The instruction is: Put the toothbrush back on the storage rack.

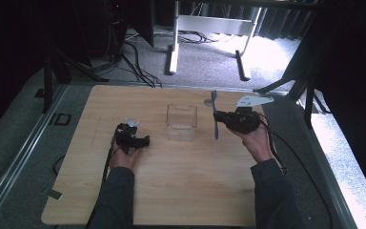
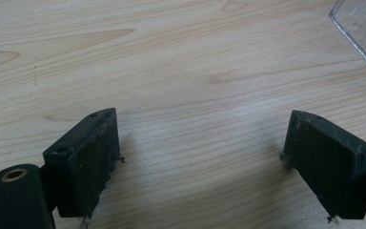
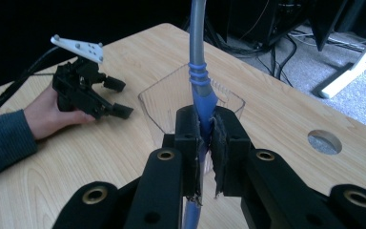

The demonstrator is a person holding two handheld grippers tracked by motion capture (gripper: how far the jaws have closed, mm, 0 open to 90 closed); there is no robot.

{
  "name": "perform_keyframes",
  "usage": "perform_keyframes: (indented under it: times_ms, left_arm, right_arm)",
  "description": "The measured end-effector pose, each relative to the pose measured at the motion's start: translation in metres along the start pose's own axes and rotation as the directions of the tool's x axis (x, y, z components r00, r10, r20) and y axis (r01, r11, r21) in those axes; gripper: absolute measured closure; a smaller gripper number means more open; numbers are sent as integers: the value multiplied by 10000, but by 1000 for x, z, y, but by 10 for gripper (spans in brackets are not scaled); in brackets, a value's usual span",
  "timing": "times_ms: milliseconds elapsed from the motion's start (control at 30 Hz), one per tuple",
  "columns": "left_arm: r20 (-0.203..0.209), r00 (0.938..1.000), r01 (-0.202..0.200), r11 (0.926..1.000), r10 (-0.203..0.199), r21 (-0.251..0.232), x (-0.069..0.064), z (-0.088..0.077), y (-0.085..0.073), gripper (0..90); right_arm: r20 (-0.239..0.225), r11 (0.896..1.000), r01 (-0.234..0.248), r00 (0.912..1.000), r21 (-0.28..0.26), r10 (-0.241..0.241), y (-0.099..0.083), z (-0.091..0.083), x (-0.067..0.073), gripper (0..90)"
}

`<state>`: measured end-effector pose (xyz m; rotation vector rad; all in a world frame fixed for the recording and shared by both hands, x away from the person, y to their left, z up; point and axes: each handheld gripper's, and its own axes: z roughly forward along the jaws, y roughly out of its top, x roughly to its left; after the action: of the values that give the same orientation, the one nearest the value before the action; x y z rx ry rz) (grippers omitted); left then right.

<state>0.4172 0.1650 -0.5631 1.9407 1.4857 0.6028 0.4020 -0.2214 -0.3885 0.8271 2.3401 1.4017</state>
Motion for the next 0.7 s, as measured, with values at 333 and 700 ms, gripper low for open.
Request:
perform_keyframes:
  times_ms: [333, 700]
  left_arm:
    - [2, 10000, -5, 10000, 5, 2, 0, 0, 0, 123]
    - [2, 10000, -17, 10000, 17, -4, 0, 0, 0, 123]
  right_arm:
    - [-5, 9987, -242, 9997, -444, 242, 3, -1, -1, 818]
    - [-163, 9933, -595, 9982, -994, 582, 6, 1, -4, 818]
